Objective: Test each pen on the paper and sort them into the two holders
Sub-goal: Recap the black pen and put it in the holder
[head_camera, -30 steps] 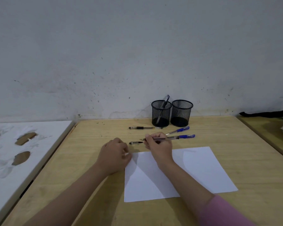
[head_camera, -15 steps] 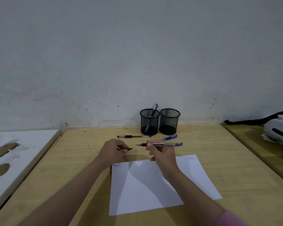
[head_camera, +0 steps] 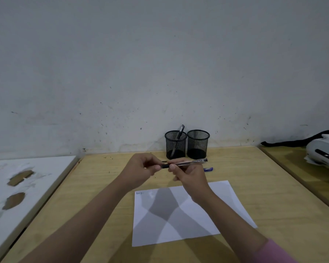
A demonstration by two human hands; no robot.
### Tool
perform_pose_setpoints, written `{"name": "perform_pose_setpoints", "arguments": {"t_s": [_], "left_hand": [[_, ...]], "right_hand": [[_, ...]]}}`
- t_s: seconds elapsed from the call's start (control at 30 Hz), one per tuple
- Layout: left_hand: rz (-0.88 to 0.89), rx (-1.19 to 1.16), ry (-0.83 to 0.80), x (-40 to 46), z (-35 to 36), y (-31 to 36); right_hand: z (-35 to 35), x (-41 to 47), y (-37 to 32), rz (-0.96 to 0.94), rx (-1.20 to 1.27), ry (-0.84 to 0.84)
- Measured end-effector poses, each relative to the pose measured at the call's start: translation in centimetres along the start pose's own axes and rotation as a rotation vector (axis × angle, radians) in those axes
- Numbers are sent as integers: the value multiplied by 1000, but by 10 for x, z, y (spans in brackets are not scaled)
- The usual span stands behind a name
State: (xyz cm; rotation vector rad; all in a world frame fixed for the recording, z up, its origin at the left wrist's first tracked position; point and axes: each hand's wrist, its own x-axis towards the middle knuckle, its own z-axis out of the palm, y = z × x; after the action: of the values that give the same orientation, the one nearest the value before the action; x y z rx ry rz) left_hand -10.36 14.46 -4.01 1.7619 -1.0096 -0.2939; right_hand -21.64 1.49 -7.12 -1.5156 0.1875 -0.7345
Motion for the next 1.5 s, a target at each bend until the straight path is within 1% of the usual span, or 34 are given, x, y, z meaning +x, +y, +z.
{"name": "perform_pose_setpoints", "arguments": {"t_s": [0.23,0.33,0.4,0.43,0.47,0.57,0.6,0.67,0.8,0.9,0.97,1.03,1.13,1.23,1.3,1.4,1.5], "left_hand": [[37,-65,71,-6,8,19],[24,-103,131,-4,12,21],[19,-89,180,-1,14,23],[19,-57,202,0,15,23],[19,-14,223,2,15,22],[5,90,259,7,12,15],[5,110,256,8,12,13],[17,133,234,12,11,13],[85,143,192,24,11,17],[118,87,274,39,11,17],[138,126,335,53,12,10],[135,204,346,71,14,0],[76,285,308,99,24,-14],[-4,390,224,124,35,-25],[-51,449,198,139,42,-31],[-107,449,205,151,52,-40],[-55,443,255,156,56,-48]], "right_hand": [[1,1,-10,-70,1,44],[3,5,-12,-32,-14,87],[5,6,-11,-10,-94,154],[5,6,-9,-47,-165,186],[5,5,-8,-124,-243,210],[-2,5,-7,-470,-505,230],[-6,9,-7,-551,-599,212],[-14,20,-4,-604,-736,145],[-23,41,1,-653,-853,35],[-30,58,-5,-689,-864,29],[-36,72,-14,-650,-817,74],[-42,91,-27,-583,-747,129],[-50,126,-44,-555,-641,227],[-51,158,-48,-475,-570,311],[-50,172,-38,-409,-599,335],[-48,182,-14,-268,-734,303],[-50,188,10,-155,-819,237]]}}
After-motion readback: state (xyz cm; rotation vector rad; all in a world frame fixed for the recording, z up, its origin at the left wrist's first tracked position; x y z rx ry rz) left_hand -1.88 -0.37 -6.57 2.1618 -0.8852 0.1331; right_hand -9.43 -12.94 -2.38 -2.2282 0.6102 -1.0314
